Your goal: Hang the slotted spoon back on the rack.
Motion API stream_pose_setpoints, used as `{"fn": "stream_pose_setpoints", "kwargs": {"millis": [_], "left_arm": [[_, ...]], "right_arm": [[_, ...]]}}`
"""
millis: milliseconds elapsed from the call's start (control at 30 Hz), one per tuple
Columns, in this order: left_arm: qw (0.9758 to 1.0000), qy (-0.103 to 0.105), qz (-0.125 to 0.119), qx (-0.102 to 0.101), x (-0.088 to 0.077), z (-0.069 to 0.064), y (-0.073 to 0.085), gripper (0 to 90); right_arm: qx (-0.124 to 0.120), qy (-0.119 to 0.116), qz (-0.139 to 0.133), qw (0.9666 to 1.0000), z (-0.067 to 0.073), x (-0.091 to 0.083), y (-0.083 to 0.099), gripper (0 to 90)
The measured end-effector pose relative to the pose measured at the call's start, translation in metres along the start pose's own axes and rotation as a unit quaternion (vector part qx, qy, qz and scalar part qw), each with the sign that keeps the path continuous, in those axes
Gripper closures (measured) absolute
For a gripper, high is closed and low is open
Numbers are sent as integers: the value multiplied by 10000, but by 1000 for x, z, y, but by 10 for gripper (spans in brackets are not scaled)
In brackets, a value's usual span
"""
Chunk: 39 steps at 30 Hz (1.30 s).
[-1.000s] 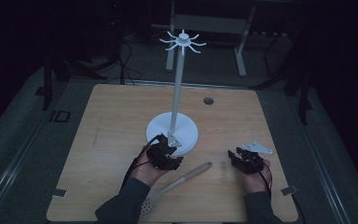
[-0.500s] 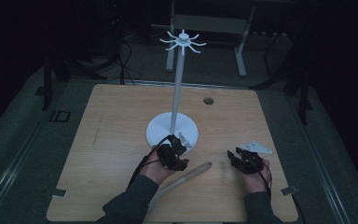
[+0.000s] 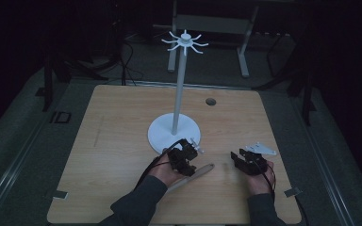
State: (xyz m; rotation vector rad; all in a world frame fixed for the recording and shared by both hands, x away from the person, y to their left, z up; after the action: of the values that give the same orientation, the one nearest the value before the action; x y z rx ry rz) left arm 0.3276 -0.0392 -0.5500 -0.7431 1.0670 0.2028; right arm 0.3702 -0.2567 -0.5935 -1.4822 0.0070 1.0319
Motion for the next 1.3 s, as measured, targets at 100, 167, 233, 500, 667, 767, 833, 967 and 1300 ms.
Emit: {"fn": "stream_pose_setpoints", "kwargs": {"millis": [100,167,233,500,667,767,833,967,1300], "left_arm": [[9999,33,132,78,4,-3,2,568],[9996,64,220,143,5,-5,4,569],[9993,96,313,204,8,-8,5,570],[9973,268,599,316,16,-17,10,580],[9953,319,831,373,23,-19,15,600],[9941,366,949,377,27,-21,16,602],[9934,386,1010,376,29,-23,17,610],[9924,381,1113,369,32,-24,19,633],[9887,439,1383,371,39,-26,24,685]], "right_arm": [[17,7,-12,10000,0,-1,0,559],[21,6,-26,10000,-1,-1,0,557],[43,-12,-33,10000,0,0,0,555],[16,-32,-11,10000,2,1,0,549],[45,-9,-31,10000,0,0,0,544],[30,-16,-27,10000,1,1,0,543],[31,-17,-23,10000,1,1,0,542],[52,-12,-28,10000,1,1,0,541],[50,-4,-15,10000,0,2,1,540]]}}
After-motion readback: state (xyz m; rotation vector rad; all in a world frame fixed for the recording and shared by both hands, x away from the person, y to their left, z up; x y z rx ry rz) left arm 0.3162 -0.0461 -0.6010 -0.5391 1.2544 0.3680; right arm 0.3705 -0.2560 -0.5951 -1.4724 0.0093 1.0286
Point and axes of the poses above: each handheld gripper's, and its own axes: x roughly forward along the jaws, y roughly out of its underside, z roughly to its left, the point moved 7 cm from there along x, roughly forward along the jaws, and after that the axes turned 15 degrees about -y, right-handed, at the moved point
